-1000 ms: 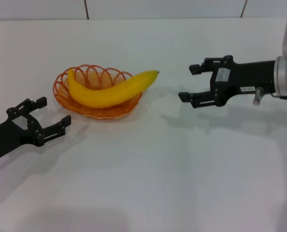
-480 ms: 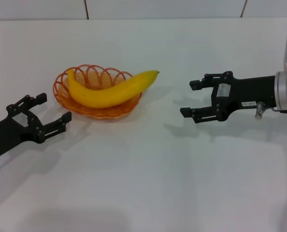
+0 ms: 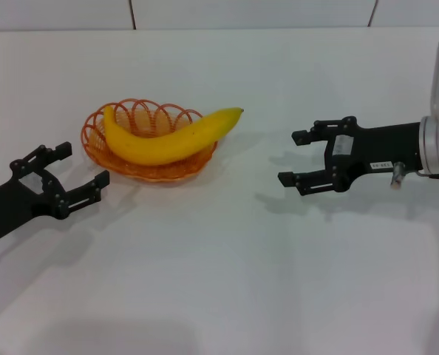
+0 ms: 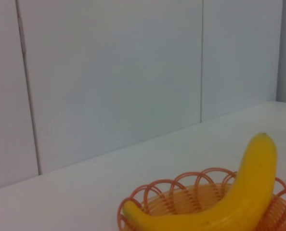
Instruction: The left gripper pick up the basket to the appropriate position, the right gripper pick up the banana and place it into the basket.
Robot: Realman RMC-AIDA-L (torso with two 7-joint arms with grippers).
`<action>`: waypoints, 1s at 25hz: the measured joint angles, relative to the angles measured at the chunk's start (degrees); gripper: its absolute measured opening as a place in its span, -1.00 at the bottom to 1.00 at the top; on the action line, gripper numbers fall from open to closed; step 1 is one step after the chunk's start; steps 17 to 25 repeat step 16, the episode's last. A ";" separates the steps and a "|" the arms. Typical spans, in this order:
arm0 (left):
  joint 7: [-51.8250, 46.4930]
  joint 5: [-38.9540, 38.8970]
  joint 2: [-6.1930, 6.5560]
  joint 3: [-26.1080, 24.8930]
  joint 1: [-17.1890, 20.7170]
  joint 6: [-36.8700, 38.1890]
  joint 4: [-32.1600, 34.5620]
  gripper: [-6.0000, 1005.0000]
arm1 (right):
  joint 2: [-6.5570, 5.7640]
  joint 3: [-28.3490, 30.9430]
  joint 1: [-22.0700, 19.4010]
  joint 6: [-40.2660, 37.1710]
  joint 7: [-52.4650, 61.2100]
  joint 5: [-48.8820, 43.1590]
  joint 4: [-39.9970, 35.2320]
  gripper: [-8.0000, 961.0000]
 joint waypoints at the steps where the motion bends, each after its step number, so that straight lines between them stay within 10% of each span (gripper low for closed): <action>1: 0.00 0.00 0.00 0.01 -0.01 -0.03 0.00 0.78 | 0.00 -0.02 0.00 -0.01 0.00 -0.23 0.02 0.71; 25: 0.04 0.00 -0.04 0.19 -0.21 -0.27 0.00 0.78 | -0.01 0.29 0.53 0.05 -0.03 -0.66 1.49 0.71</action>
